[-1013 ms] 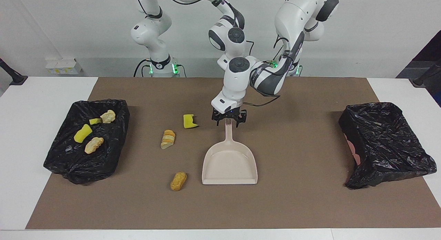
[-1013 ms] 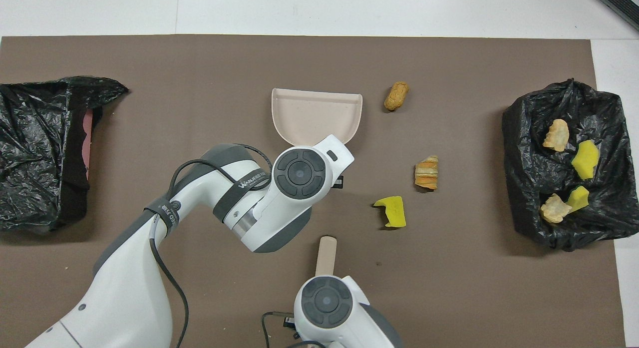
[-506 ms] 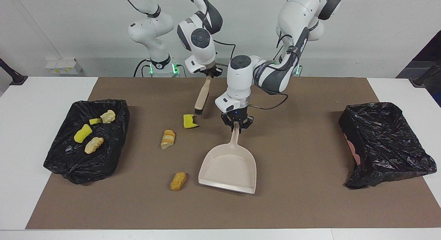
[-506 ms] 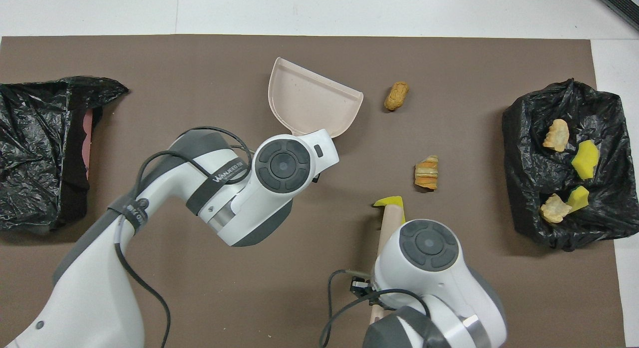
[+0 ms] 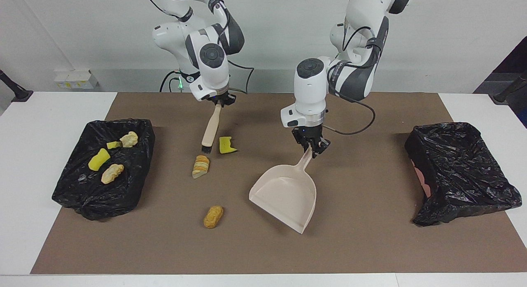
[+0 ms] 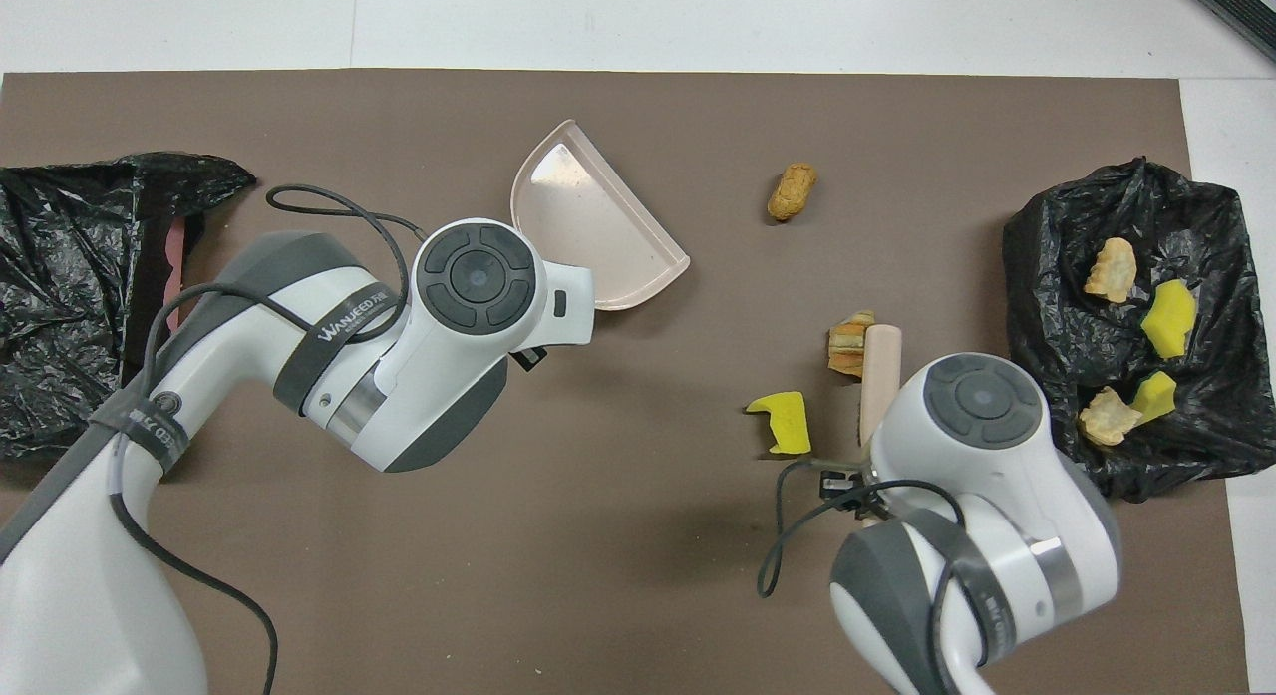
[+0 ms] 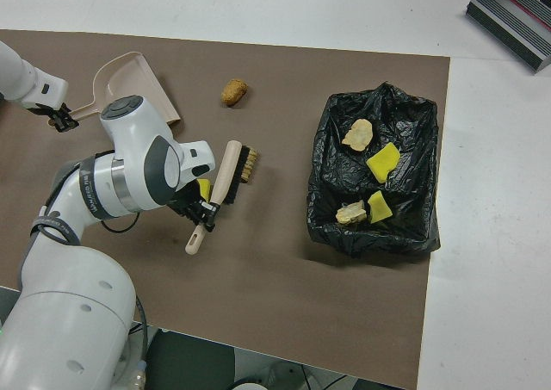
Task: Sweep and dump trash in bin
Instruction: 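Sweep the brush with the right gripper toward the dustpan held by the left gripper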
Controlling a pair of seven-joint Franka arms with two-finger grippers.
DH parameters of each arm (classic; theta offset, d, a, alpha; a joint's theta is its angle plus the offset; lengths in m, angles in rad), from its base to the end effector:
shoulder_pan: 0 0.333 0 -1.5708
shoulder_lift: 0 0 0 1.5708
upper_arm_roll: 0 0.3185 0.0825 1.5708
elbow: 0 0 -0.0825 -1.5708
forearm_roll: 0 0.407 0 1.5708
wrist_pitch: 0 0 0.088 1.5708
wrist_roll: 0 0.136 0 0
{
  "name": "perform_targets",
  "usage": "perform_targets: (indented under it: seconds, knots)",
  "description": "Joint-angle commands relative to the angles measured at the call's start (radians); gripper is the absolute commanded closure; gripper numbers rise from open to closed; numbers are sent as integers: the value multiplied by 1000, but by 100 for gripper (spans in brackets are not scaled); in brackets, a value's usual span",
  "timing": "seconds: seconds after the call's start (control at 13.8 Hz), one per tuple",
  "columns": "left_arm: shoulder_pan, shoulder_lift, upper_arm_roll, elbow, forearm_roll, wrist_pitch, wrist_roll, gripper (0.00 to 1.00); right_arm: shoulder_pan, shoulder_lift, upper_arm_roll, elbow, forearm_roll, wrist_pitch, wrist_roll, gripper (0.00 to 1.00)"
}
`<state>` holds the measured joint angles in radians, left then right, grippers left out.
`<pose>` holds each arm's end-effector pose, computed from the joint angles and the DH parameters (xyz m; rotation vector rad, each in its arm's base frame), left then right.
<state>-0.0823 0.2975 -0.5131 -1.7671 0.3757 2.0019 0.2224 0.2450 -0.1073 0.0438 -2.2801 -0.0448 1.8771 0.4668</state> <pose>0.5664 -0.3224 0.3758 -2.6128 1.3631 -0.0302 0.4564 0.1307 0.3403 2.9567 -0.2357 -0.3860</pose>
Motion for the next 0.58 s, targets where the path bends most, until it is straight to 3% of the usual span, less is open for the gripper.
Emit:
perform_targets:
  seconds: [0.0, 0.29, 0.51]
  knots:
    - [28, -35, -1, -41, -41, -12, 231, 100, -96, 23, 14, 7, -38, 58, -164, 100]
    - [45, -116, -1, -179, -47, 21, 363, 100, -111, 47, 16, -7, -26, 83, -289, 100]
    - [33, -132, -4, -242, -47, 43, 359, 100, -107, 57, 18, -61, -12, 105, -353, 100]
